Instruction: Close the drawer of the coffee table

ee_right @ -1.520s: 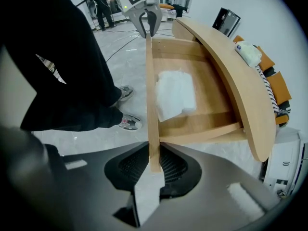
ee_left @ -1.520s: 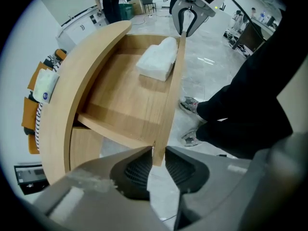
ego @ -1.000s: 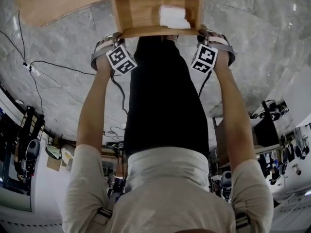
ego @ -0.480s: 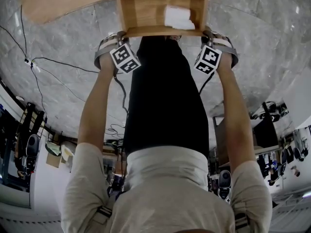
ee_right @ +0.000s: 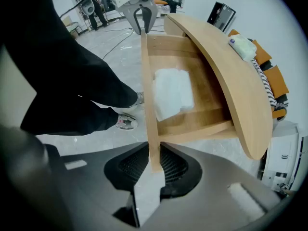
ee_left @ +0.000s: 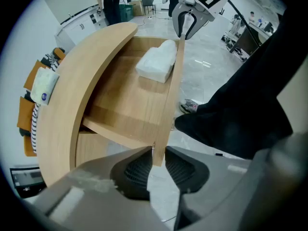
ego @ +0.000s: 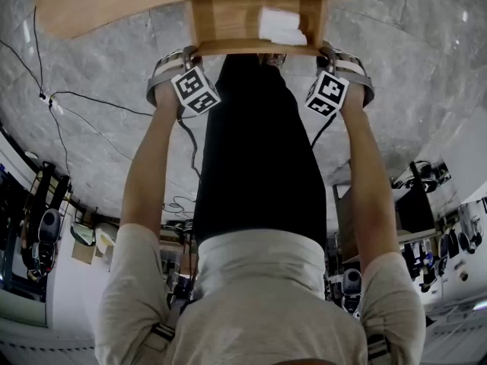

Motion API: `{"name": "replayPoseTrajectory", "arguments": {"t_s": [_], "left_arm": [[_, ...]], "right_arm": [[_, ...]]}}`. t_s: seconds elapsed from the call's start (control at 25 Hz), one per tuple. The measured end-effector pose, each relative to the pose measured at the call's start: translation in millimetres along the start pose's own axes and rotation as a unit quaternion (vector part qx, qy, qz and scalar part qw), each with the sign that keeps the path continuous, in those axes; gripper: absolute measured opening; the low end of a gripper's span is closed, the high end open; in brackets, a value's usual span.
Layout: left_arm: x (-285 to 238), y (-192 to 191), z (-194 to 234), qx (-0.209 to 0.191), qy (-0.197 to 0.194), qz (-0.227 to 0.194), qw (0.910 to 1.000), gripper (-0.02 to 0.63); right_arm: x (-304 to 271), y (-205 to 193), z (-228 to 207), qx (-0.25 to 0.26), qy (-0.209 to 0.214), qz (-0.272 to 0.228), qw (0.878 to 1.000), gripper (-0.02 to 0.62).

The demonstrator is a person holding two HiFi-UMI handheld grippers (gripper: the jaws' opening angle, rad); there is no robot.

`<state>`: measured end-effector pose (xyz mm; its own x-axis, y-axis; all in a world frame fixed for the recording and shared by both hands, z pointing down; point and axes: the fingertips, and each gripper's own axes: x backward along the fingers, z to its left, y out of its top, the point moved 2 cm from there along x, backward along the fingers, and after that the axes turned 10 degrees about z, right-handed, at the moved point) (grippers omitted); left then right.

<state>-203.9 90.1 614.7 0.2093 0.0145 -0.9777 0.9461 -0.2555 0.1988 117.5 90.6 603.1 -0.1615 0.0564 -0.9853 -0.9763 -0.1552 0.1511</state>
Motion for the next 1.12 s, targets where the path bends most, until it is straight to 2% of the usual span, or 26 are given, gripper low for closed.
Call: {"name": "replayPoseTrajectory", "arguments": {"t_s": [0.36,0.68,1.12], "left_arm": [[2.0,2.0,22.3,-0.017,0.000,-0.003,0.9998,0.112],[5.5,8.3,29.9,-0.013,-0.002,-0.009,0.9999,0.112],[6.3,8.6,39.1,-0.004,-0.003,-0.011,0.9999,0.112]], "right_arm": [[2.2,5.2,-13.2,-0.009,0.007,0.006,1.000,0.078],[1.1,1.6,-19.7,-0.028,0.011,0.008,0.999,0.081],[3.6,4.5,-34.3,-0.035,-0.009,0.007,0.999,0.084]]}}
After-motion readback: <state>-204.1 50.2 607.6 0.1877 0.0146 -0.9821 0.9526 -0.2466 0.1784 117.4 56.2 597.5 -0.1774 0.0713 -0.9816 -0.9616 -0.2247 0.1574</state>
